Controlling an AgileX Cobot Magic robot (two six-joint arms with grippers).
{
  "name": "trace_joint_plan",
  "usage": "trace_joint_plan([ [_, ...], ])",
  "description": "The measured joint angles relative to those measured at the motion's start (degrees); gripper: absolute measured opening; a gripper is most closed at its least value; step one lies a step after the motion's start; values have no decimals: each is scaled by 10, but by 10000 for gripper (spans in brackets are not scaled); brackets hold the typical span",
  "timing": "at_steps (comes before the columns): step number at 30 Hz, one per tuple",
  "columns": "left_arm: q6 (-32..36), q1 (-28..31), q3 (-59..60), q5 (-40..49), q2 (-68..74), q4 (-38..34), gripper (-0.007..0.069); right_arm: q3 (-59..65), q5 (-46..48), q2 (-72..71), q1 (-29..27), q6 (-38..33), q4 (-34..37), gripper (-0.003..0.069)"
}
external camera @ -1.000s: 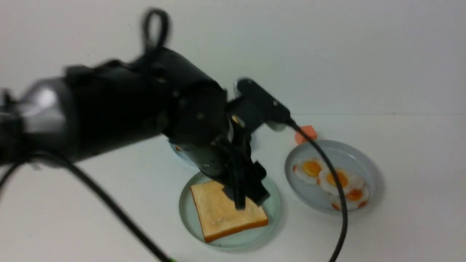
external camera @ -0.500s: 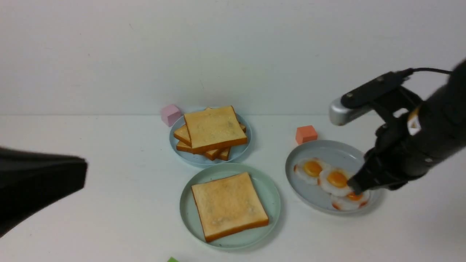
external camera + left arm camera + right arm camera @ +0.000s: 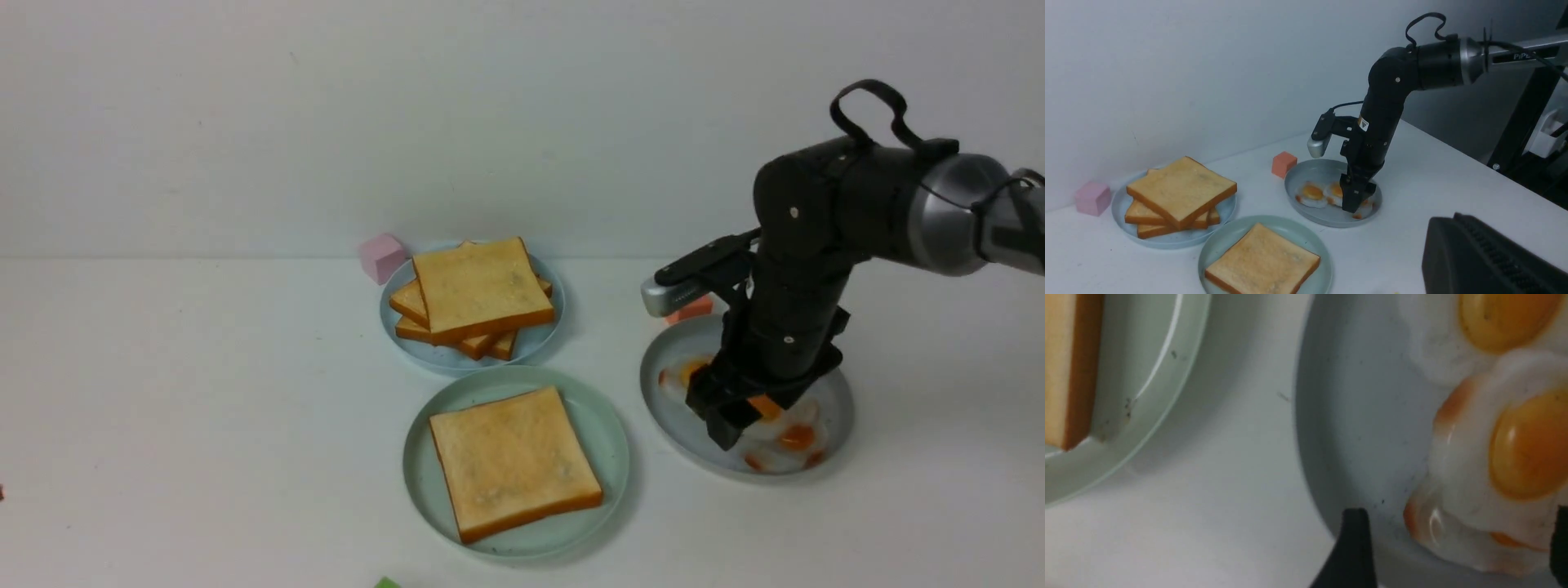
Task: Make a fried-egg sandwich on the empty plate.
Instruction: Use the right arm to grab a fried egg
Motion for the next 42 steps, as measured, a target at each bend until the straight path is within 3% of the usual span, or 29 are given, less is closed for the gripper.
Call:
trace_joint_plan([
  [3,0,0,0,-2,15,4,-13,-1,-20,8,0,0,-19,670],
  [15,0,0,1,-6,48,6,-13,-6,-51,49,4,12,-64,632],
  [18,0,0,1,-9,48,6,-13,-9,-49,55,5,12,-79,603],
  [23,1,0,1,-16,48,7,-13,-11,-45,58,5,12,-95,497],
  [29,1,0,1,-16,48,8,-13,-10,-21,47,5,12,-97,496],
  [31,1,0,1,-16,48,8,-13,-8,-6,33,5,12,-97,437],
  [33,1,0,1,-16,48,8,-13,-7,0,7,5,12,-97,241],
  [34,1,0,1,-16,48,8,-13,-7,0,2,5,12,-97,218],
  [35,1,0,1,-16,48,8,-13,-7,0,-14,5,12,-99,103],
  [36,1,0,1,-16,48,8,-13,-7,3,-26,4,12,-100,67],
  [42,11,0,1,-16,48,8,-13,-6,15,-38,4,12,-97,71],
])
